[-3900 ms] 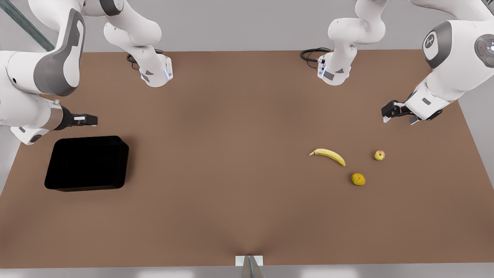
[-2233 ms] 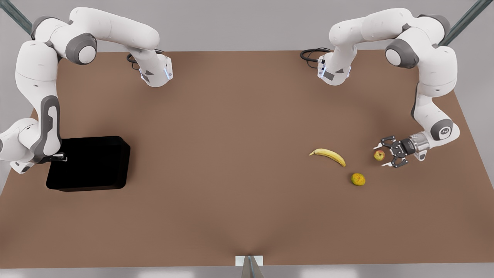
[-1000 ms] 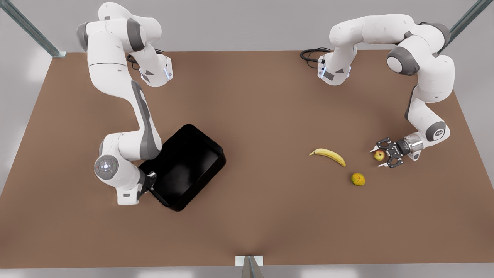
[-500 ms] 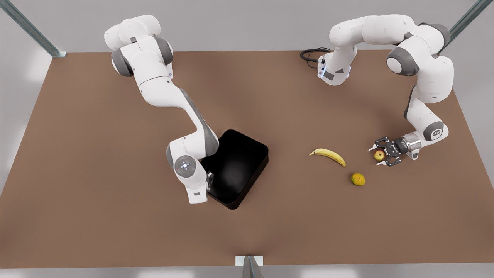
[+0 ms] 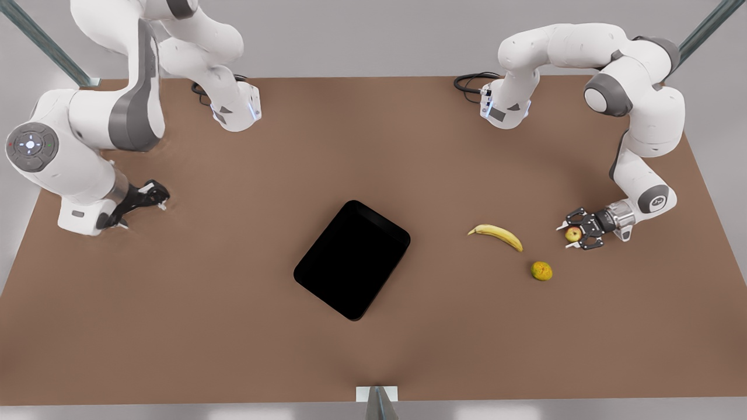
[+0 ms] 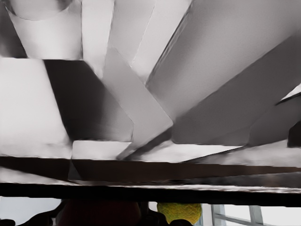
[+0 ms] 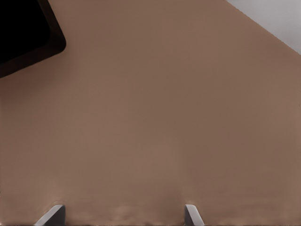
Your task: Place the storage box in the middle with the right arm, and place the apple in the storage box with the left arm
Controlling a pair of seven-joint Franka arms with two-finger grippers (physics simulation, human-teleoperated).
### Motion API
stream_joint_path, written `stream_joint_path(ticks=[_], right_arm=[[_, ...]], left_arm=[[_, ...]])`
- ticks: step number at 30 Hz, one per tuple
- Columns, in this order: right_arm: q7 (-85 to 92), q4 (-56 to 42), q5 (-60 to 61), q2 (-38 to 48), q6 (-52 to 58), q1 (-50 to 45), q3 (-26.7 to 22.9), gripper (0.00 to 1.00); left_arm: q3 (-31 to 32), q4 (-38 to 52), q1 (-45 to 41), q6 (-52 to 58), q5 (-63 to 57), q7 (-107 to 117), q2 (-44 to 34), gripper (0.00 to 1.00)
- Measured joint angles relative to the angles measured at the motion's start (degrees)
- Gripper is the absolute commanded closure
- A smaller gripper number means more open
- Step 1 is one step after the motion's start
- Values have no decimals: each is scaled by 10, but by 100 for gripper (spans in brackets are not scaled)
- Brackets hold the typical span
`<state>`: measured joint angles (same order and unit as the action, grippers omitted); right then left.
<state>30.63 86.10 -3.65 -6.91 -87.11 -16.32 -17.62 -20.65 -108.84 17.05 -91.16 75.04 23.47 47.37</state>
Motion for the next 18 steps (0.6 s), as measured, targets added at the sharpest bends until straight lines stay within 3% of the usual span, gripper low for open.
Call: stream_joint_path(ticks=[3, 7, 11, 15, 18], right_arm=[[-64, 0, -3, 19, 36, 3, 33, 0], [-95, -9, 0, -36, 36, 33, 33, 0], [-91, -11, 1, -40, 36, 24, 31, 0], [-92, -10, 2, -41, 36, 23, 31, 0], [-92, -10, 2, -44, 35, 22, 32, 0]], left_arm=[[0, -1, 0, 2, 0, 1, -1, 32], [0, -1, 0, 10, 0, 4, -6, 38], [0, -1, 0, 2, 0, 1, -1, 39], [0, -1, 0, 7, -2, 3, -2, 59], [0, 1, 0, 9, -7, 4, -5, 68]])
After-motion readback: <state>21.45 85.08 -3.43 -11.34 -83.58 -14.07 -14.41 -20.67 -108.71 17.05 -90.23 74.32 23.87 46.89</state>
